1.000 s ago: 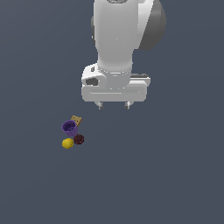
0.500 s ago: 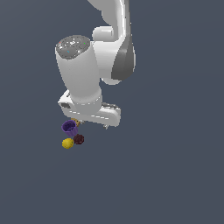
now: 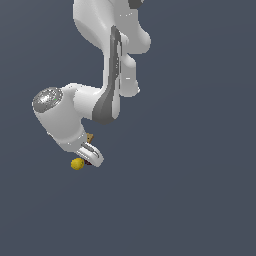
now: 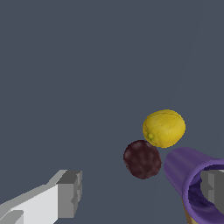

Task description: Pick up a designated object from a clutter of objects.

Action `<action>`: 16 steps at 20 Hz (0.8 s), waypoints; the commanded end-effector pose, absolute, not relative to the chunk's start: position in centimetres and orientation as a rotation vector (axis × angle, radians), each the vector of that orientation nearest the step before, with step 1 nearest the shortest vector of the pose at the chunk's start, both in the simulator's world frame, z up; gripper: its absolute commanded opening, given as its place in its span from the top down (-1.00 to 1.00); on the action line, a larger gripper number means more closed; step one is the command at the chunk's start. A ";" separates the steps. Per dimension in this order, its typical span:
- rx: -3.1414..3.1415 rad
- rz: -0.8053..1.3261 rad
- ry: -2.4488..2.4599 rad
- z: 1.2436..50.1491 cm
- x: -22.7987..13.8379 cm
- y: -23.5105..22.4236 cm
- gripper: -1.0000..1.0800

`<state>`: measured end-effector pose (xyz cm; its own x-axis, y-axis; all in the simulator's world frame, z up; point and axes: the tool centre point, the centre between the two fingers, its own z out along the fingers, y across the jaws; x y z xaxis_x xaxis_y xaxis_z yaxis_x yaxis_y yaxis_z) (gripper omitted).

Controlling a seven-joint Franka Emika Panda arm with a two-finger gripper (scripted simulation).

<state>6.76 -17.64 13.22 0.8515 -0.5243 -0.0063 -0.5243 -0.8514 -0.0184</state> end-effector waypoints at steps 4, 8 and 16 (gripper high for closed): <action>-2.966 0.000 1.011 9.9 6.2 -21.4 -0.92; -2.950 0.000 1.073 8.6 5.9 -22.9 -0.92; -2.947 0.002 1.088 7.9 5.7 -23.3 -0.92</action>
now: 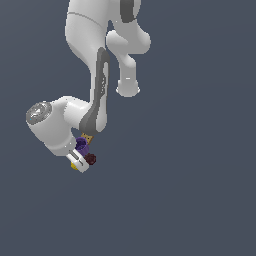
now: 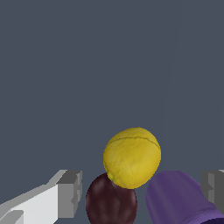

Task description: Pick up a designated object from a clutter of objects.

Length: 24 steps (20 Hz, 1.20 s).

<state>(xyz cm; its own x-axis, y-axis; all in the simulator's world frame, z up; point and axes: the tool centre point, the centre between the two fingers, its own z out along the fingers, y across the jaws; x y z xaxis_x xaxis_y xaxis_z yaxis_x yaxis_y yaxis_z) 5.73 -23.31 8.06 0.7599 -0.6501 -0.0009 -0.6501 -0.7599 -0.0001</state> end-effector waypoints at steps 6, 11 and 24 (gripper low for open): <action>-2.945 0.001 1.092 5.1 5.6 -23.3 -0.92; -2.945 0.000 1.094 3.3 5.6 -23.4 -0.92; -2.945 0.000 1.094 3.1 5.7 -23.4 1.00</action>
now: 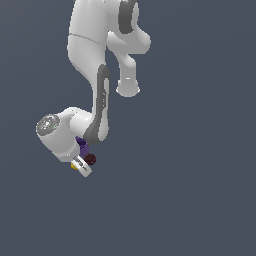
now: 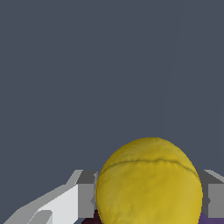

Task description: Pick up a designated object from a clutter of objects.

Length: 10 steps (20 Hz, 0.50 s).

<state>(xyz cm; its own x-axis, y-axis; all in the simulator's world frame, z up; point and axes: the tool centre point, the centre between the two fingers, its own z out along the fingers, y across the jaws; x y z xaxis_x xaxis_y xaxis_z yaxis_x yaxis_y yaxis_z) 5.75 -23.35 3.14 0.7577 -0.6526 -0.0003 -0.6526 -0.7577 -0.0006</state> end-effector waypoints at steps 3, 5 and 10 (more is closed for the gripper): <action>-2.945 0.000 1.093 3.2 5.7 -23.3 1.00; -2.945 0.000 1.093 3.4 5.6 -23.2 1.00; -2.944 0.000 1.093 4.7 5.0 -22.7 1.00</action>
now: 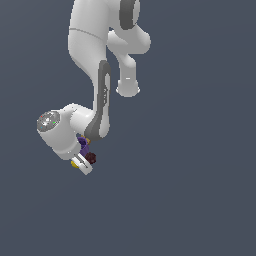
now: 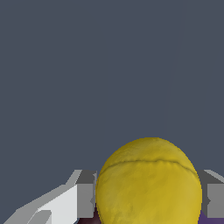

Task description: Pick up a designated object from a clutter of objects.

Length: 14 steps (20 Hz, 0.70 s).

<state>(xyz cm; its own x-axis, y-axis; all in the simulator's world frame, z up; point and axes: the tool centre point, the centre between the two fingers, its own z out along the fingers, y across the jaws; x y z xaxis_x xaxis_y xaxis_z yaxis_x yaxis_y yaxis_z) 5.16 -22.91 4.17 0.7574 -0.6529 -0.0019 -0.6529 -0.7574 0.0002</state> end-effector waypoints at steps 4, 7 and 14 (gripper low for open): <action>-2.944 0.000 1.093 6.4 4.3 -22.0 1.00; -2.943 0.000 1.093 8.1 3.5 -21.4 1.00; -2.942 0.001 1.093 13.3 1.2 -19.3 1.00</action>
<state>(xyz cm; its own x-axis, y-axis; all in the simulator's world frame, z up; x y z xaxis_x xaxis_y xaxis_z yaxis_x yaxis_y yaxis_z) 1.71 -19.77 12.09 0.7575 -0.6529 -0.0024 -0.6529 -0.7575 -0.0016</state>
